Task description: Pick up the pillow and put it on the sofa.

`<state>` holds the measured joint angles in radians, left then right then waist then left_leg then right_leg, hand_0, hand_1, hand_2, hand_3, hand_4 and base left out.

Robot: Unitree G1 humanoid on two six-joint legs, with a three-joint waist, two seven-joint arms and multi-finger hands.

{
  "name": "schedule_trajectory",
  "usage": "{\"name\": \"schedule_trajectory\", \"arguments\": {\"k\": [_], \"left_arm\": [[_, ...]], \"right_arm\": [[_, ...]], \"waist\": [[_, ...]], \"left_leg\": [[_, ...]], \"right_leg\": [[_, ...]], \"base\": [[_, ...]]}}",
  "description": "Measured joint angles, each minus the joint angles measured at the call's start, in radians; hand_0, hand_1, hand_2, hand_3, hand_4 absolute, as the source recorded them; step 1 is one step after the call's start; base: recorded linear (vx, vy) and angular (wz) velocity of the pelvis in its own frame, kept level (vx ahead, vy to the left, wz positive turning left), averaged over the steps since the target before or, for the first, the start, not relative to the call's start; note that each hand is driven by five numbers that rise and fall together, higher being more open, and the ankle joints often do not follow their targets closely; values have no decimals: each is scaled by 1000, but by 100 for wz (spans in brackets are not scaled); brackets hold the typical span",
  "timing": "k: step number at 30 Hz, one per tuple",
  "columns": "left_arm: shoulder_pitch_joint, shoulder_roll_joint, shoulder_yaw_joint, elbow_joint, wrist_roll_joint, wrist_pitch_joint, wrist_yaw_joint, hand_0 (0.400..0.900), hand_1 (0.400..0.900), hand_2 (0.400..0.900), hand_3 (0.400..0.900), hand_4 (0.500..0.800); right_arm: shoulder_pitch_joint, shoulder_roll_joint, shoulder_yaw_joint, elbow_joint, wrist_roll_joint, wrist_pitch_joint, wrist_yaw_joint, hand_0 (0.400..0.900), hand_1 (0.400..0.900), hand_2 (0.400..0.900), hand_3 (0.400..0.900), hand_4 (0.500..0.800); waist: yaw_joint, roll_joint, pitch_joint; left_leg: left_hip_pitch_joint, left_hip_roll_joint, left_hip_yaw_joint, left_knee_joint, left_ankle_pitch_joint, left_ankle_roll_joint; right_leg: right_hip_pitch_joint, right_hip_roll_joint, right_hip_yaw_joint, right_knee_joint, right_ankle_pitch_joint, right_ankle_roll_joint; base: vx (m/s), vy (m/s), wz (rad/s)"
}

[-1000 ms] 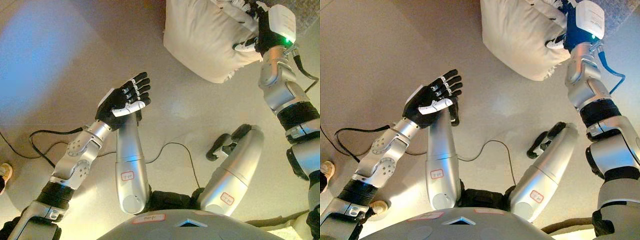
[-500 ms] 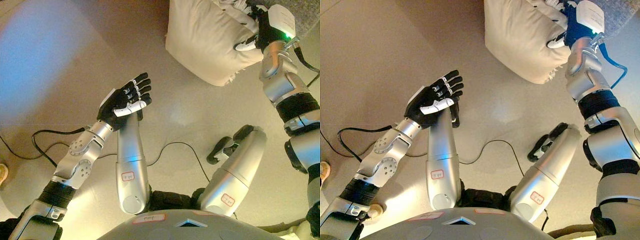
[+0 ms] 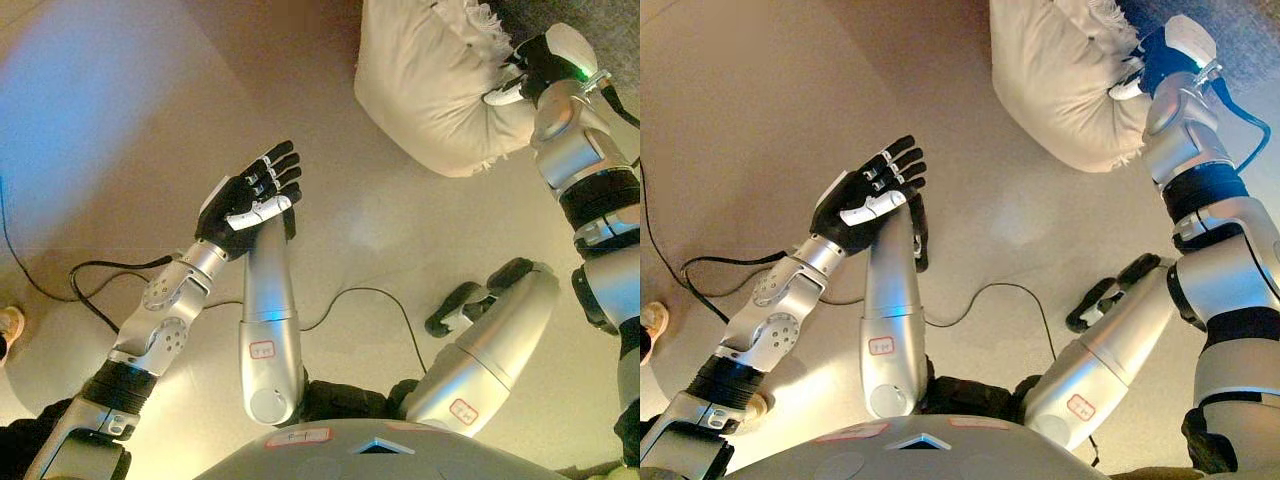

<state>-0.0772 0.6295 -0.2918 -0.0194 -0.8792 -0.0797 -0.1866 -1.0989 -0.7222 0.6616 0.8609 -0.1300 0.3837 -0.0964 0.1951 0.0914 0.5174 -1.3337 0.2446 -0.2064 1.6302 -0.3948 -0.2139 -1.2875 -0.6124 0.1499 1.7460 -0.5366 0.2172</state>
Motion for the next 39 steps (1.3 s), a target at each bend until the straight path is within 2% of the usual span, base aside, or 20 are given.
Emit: {"name": "schedule_trajectory", "arguments": {"k": [6, 12, 18, 23, 29, 33, 34, 38, 39], "left_arm": [[4, -1, -3, 1, 0, 2, 0, 900, 900, 900, 900, 800], [10, -1, -1, -1, 0, -2, 1, 900, 900, 900, 900, 800], [23, -1, -3, 2, 1, 0, 16, 900, 900, 900, 900, 800], [60, -2, -3, 2, 4, 2, 40, 900, 900, 900, 900, 800], [72, -3, 13, 1, 6, 3, 68, 900, 900, 900, 900, 800], [76, -4, 46, 2, 13, 9, 70, 900, 900, 900, 900, 800], [79, -10, 62, 1, 14, 11, 70, 900, 900, 900, 900, 800], [77, -24, 70, -1, 23, 20, 70, 900, 900, 900, 900, 800], [73, -35, 73, -2, 32, 36, 72, 900, 900, 900, 900, 800]], "right_arm": [[13, 4, 0, 1, 0, 2, 1, 400, 400, 400, 400, 500], [25, 20, 0, -2, 7, -3, -14, 400, 400, 400, 400, 500], [65, 22, -44, -69, -4, -11, -111, 400, 400, 400, 400, 500], [129, 22, -82, -189, -61, -23, -128, 400, 400, 400, 400, 500], [245, 18, -130, -397, -139, -26, -141, 400, 400, 400, 400, 500], [310, 0, -166, -493, -168, -28, -144, 400, 400, 400, 400, 500], [356, -22, -180, -542, -186, -39, -152, 400, 400, 400, 400, 500], [456, -73, -264, -638, -199, -64, -161, 400, 400, 400, 400, 500], [490, -92, -295, -671, -200, -69, -161, 400, 400, 400, 400, 500]], "waist": [[1, 1, 1], [2, 0, 1], [0, -3, 3], [-10, -4, 4], [-31, -6, 4], [-43, -7, 5], [-54, -13, 4], [-58, -20, 5], [-64, -25, 5]], "left_leg": [[12, 6, 1, 5, -1, 3], [13, 12, 3, -8, 3, 9], [47, 29, 27, -99, 12, 5], [124, 43, 66, -191, 21, 8], [249, 57, 132, -376, 68, 44], [358, 58, 182, -542, 129, 55], [430, 51, 209, -646, 166, 64], [561, 47, 242, -805, 223, 58], [594, 45, 249, -844, 236, 58]], "right_leg": [[33, -26, -20, -5, -1, -1], [47, -27, -34, -22, 0, -1], [108, -27, -108, -119, 13, 6], [199, -25, -161, -228, 40, 16], [346, 11, -229, -452, 119, 27], [458, 41, -279, -633, 197, 29], [529, 59, -298, -742, 238, 33], [660, 96, -329, -912, 301, 36], [693, 97, -345, -946, 313, 34]], "base": [[0, 0, 0], [0, 1, -1], [-8, 2, -5], [0, 20, -8], [-29, 2, -5], [30, -15, -6], [55, -21, -7], [80, -33, -5], [112, -43, -5]]}}
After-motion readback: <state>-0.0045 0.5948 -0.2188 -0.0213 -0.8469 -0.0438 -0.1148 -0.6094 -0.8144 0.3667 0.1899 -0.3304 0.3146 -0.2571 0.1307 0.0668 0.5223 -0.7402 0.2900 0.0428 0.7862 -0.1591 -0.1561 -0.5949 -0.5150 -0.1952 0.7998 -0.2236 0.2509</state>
